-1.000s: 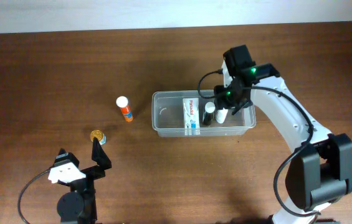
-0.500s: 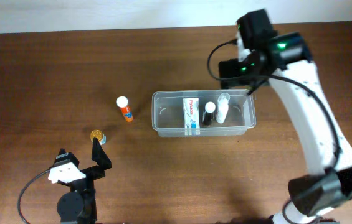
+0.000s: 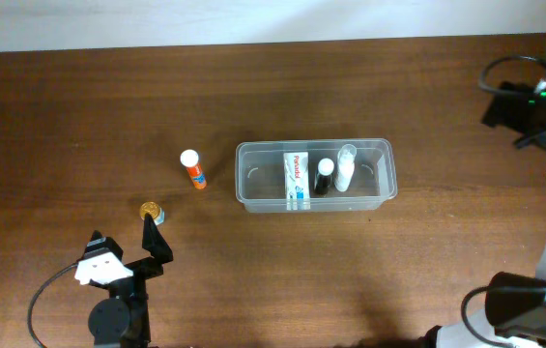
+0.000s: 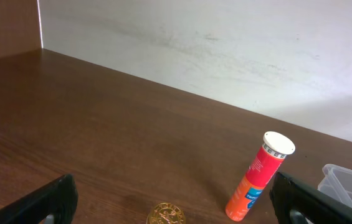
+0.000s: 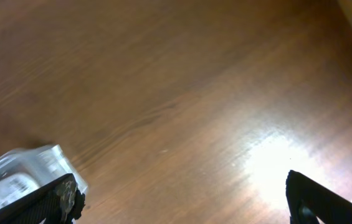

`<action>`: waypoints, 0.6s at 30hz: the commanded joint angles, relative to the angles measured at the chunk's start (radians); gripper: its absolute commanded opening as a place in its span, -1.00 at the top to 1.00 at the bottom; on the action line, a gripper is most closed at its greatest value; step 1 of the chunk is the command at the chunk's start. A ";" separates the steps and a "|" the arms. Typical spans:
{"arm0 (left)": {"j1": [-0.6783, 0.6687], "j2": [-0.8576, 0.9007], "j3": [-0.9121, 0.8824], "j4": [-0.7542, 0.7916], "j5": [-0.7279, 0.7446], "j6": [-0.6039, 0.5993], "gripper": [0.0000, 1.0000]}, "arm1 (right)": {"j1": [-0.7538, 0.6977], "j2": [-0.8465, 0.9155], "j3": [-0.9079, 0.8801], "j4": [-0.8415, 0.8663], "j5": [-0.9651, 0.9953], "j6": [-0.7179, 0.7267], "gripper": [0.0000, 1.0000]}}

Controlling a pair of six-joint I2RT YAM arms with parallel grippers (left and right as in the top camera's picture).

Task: Pack container
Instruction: 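Open the right gripper and withdraw it up and right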

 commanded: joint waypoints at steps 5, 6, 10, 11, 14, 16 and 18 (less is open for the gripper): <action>0.005 -0.003 -0.002 -0.002 -0.011 -0.006 -0.99 | -0.132 0.042 -0.026 -0.004 -0.041 0.020 -0.97; 0.005 -0.003 -0.002 -0.002 -0.011 -0.006 -0.99 | -0.142 0.044 -0.028 -0.003 -0.051 0.020 -0.97; 0.005 -0.003 -0.002 -0.002 -0.011 -0.006 -0.99 | -0.167 0.045 -0.028 -0.003 -0.057 0.020 -0.97; 0.005 -0.003 -0.002 -0.002 -0.011 -0.006 -0.99 | -0.168 0.045 -0.028 -0.003 -0.057 0.020 -0.96; 0.005 -0.003 -0.002 -0.002 -0.011 -0.006 -0.99 | -0.166 0.045 -0.028 -0.003 -0.057 0.020 -0.97; 0.005 -0.003 -0.002 -0.002 -0.011 -0.006 -0.99 | -0.166 0.045 -0.028 -0.003 -0.057 0.020 -0.97; 0.005 -0.003 -0.002 -0.002 -0.011 -0.006 -0.99 | -0.166 0.045 -0.028 -0.003 -0.057 0.020 -0.97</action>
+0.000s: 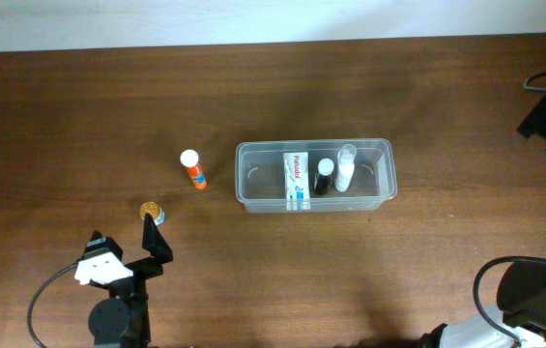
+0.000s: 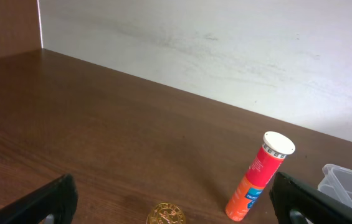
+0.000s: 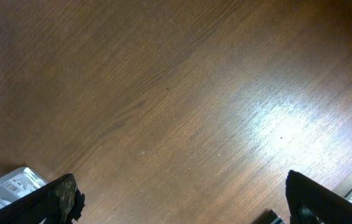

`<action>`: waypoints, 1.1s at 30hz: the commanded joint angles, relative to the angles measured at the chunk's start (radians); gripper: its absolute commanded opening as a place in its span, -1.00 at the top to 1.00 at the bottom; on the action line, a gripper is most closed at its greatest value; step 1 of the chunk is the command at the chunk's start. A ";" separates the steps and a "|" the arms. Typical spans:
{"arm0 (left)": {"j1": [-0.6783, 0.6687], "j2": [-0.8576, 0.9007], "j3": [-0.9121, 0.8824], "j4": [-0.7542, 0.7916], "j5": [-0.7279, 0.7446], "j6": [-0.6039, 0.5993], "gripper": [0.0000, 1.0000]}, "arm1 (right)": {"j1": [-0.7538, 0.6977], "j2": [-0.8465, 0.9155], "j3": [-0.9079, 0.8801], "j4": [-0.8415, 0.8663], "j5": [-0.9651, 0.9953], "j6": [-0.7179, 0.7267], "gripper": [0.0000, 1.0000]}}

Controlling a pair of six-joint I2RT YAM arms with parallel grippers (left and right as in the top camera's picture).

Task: Pack container
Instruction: 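Open the right gripper and withdraw it up and right, then move the left gripper down over the gold round object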

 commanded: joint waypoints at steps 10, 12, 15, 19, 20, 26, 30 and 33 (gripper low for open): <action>0.006 -0.003 -0.002 -0.002 -0.011 -0.006 -0.99 | -0.002 0.000 -0.004 -0.002 -0.006 0.012 -0.97; 0.006 -0.003 -0.002 -0.002 -0.011 -0.006 -0.99 | -0.002 0.000 -0.004 -0.002 -0.006 0.012 -0.97; 0.006 -0.003 -0.002 -0.002 -0.011 -0.006 -0.99 | -0.002 0.000 -0.004 -0.002 -0.006 0.012 -0.97; 0.006 -0.003 -0.002 0.006 0.004 -0.006 -0.99 | -0.002 0.000 -0.004 -0.002 -0.006 0.012 -0.96; 0.006 -0.003 -0.002 0.030 -0.001 -0.006 -0.99 | -0.002 0.000 -0.004 -0.002 -0.006 0.012 -0.97; 0.006 -0.003 0.002 0.190 0.097 -0.004 -0.99 | -0.002 0.000 -0.004 -0.002 -0.006 0.012 -0.96; 0.006 0.006 0.080 0.145 0.163 0.053 -0.99 | -0.002 0.000 -0.004 -0.002 -0.006 0.012 -0.96; 0.006 0.057 0.209 -0.033 0.161 0.081 -0.99 | -0.002 0.000 -0.004 -0.002 -0.006 0.012 -0.97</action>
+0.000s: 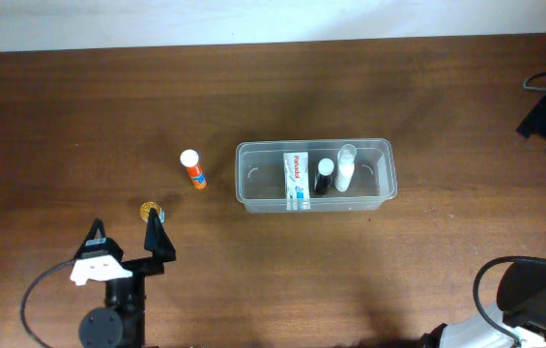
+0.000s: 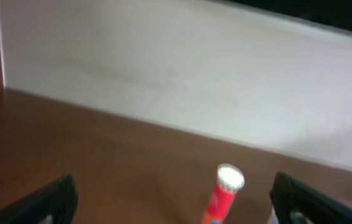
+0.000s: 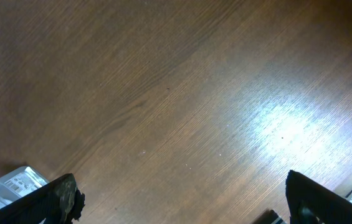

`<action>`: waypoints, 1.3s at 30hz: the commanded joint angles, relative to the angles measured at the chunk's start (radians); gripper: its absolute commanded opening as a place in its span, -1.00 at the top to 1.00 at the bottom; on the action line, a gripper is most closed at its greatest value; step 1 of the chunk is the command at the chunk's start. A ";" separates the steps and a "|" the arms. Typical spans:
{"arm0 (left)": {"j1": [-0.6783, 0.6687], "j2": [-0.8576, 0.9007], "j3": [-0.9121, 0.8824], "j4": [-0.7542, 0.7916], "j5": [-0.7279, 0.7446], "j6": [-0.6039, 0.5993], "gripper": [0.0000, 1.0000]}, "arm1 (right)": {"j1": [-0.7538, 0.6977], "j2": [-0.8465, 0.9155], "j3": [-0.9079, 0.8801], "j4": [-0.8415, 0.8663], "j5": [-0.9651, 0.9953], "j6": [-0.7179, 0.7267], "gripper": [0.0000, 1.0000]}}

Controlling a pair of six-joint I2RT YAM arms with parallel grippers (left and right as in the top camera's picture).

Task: Pack container
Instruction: 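Move the left gripper down over the gold round object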

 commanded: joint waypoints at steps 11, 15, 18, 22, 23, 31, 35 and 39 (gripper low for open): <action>0.006 0.749 0.832 -0.667 -0.029 0.245 -0.99 | -0.002 0.000 -0.004 -0.003 -0.003 0.011 -0.96; 0.006 0.990 1.010 -0.854 -0.027 0.243 -0.99 | -0.002 0.000 -0.004 -0.003 -0.003 0.011 -0.97; 0.006 1.124 1.069 -0.906 0.012 0.232 -0.99 | -0.002 0.000 -0.004 -0.003 -0.003 0.011 -0.97; 0.006 1.249 1.069 -0.902 0.021 0.201 -0.99 | -0.002 0.000 -0.004 -0.003 -0.003 0.011 -0.97; 0.006 1.275 1.069 -0.902 0.021 0.201 -0.99 | -0.002 0.000 -0.004 -0.003 -0.003 0.011 -0.97; 0.010 1.474 1.067 -0.931 0.017 0.193 -0.99 | -0.002 0.000 -0.004 -0.003 -0.003 0.011 -0.97; 0.027 1.563 1.067 -0.887 0.017 0.190 -0.99 | -0.002 0.000 -0.004 -0.003 -0.003 0.011 -0.97; 0.058 1.637 1.067 -0.840 0.018 0.135 -0.99 | -0.002 0.000 -0.004 -0.003 -0.003 0.011 -0.97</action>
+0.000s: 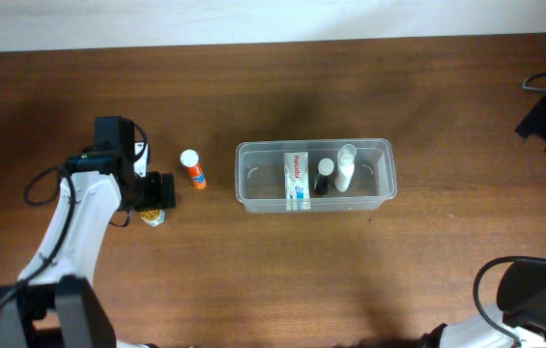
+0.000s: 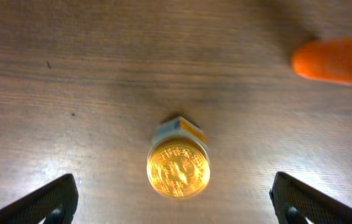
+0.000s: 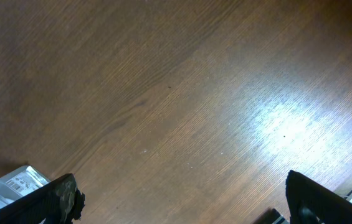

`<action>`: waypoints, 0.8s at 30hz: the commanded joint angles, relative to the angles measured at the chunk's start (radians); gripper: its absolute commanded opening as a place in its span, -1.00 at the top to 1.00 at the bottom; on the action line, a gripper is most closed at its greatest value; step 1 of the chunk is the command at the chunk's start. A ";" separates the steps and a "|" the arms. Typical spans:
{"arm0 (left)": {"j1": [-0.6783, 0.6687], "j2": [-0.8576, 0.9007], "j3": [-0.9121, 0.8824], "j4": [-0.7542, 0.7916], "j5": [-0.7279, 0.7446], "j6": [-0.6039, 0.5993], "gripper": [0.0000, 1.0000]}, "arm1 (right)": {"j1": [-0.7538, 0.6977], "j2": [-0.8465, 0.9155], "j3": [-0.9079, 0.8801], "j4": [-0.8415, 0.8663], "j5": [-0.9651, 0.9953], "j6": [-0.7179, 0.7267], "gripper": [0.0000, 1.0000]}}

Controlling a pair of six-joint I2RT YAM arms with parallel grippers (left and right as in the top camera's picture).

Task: Pack container
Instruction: 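Move the left gripper down over the gold round object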

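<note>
A small jar with a gold lid [image 2: 178,168] stands on the table, also seen from overhead [image 1: 153,217]. My left gripper [image 1: 152,193] points straight down over it, open wide [image 2: 176,205], with the jar below the gap and untouched. An orange tube with a white cap [image 1: 193,169] lies just right of the jar, its end showing in the left wrist view [image 2: 337,59]. The clear plastic container [image 1: 253,155] holds a white box, a black-capped bottle and a white bottle. My right gripper is open [image 3: 179,202] at the far right edge, holding nothing.
The dark wooden table [image 1: 398,280] runs under everything. A corner of the container [image 3: 4,183] shows at the lower left of the right wrist view. A pale wall borders the table's far edge [image 1: 273,19].
My left arm has moved from the front left of the table to above the gold-lidded jar, with the gripper now pointing down and still open. The right arm has not moved.
At first my left gripper sat low at the front left, looking level across at the jar and tube, and my right arm was nearer the container. Then the right arm stood at the far right edge. Later the left wrist view had shifted upward, and now the gripper is over the jar.
</note>
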 commanded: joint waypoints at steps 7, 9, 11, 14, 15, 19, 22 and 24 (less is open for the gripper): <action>0.077 0.140 0.018 0.012 0.064 -0.164 -0.99 | -0.002 0.000 0.002 -0.002 0.001 0.005 -0.96; 0.077 0.156 0.018 0.013 0.064 -0.162 -0.99 | -0.002 0.000 0.002 -0.002 0.001 0.005 -0.97; 0.076 0.169 0.018 0.013 0.064 -0.162 -0.99 | -0.002 0.000 0.002 -0.002 0.001 0.005 -0.97; 0.076 0.188 0.017 0.013 0.064 -0.161 -0.99 | -0.002 0.000 0.002 -0.002 0.001 0.005 -0.97; 0.076 0.195 0.017 0.012 0.064 -0.161 -0.99 | -0.002 0.000 0.002 -0.002 0.001 0.005 -0.97; 0.076 0.213 0.014 0.009 0.064 -0.161 -0.99 | -0.002 0.000 0.002 -0.002 0.001 0.005 -0.97; 0.076 0.216 0.013 0.010 0.064 -0.162 -0.99 | -0.002 0.000 0.002 -0.002 0.001 0.005 -0.97; 0.076 0.216 0.013 0.011 0.064 -0.161 -0.99 | -0.002 0.000 0.002 -0.002 0.001 0.005 -0.97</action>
